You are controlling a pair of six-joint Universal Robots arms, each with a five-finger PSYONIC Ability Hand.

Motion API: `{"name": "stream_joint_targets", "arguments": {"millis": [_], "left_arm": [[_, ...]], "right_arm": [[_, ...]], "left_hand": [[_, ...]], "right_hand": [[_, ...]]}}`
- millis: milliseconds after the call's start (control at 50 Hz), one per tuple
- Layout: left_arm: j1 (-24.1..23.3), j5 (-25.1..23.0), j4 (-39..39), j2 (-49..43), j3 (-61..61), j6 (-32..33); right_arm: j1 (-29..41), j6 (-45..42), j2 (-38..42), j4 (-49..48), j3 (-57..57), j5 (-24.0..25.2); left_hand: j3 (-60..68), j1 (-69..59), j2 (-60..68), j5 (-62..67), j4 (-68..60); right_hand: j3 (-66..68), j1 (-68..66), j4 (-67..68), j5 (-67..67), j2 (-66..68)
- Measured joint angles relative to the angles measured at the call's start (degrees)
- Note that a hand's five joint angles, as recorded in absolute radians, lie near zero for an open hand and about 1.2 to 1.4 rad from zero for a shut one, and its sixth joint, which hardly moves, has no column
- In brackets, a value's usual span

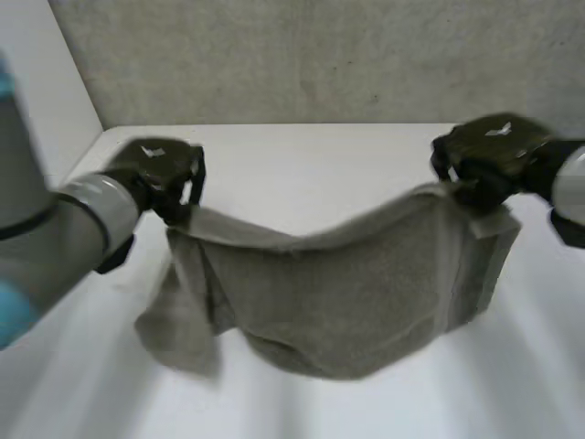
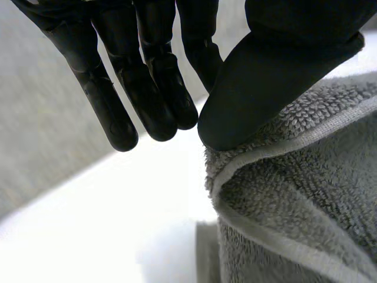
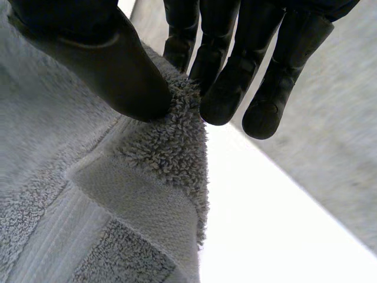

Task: Fold the towel.

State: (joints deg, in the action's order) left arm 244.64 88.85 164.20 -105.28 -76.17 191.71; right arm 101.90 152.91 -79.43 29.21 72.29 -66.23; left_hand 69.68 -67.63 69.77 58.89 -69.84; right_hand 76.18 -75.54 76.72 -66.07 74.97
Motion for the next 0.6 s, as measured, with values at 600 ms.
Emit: {"name": "stream_joint_targets", "arguments": {"millis": [600], "left_arm": [[0.51, 0.59, 8.26, -18.97, 24.43, 0.13]], "right_arm": [[9.67, 5.51, 10.55, -26.45, -7.32, -12.23]], "left_hand": [[0.02, 0.00, 0.01, 0.00, 0.00]], "right_hand": [[0.00, 0.00, 0.00, 0.00, 0.00]]}}
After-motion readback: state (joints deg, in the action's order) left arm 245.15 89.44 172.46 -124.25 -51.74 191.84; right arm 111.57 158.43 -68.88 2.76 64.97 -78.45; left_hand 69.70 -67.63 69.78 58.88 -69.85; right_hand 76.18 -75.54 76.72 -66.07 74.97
